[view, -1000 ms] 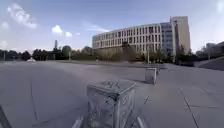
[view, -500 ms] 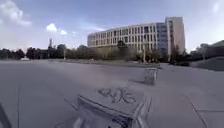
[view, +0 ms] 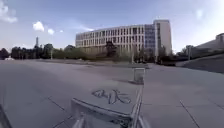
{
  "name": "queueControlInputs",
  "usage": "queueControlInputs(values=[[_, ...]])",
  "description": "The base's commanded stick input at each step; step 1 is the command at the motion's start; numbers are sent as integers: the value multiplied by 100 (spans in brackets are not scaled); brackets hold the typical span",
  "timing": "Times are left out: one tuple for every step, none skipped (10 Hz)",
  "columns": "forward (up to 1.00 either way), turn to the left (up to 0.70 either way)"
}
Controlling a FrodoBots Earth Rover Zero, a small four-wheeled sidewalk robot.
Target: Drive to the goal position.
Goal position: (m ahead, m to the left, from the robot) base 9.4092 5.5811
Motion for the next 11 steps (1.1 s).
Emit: queueControlInputs(values=[[100,0],[100,0],[100,0],[100,0],[100,0],[65,0],[0,0],[0,0],[0,0],[0,-17],[0,-23]])
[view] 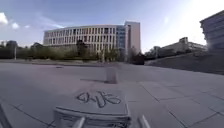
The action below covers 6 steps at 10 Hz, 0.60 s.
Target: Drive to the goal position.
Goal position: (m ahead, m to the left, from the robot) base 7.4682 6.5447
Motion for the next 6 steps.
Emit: queueControlInputs(values=[[-32,0],[-91,0],[-100,0],[-100,0],[-100,0],[-100,0]])
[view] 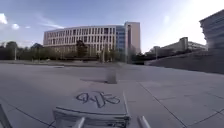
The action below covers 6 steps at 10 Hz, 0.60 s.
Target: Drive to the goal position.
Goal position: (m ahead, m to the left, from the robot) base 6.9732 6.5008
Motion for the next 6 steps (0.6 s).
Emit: queueControlInputs(values=[[-41,0],[0,0],[0,0],[0,0],[-85,0],[-100,0]])
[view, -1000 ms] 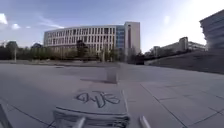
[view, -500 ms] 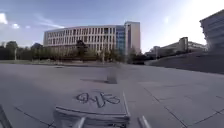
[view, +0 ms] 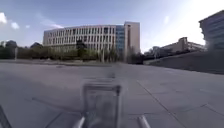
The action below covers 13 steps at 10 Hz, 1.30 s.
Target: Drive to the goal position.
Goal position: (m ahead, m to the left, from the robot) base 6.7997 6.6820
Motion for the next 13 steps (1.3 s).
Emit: queueControlInputs(values=[[-100,0],[-100,0],[-100,0],[-100,0],[-100,0],[-100,0],[-100,0],[-94,0],[0,-12],[0,-45],[0,-45],[0,-45],[40,-38]])
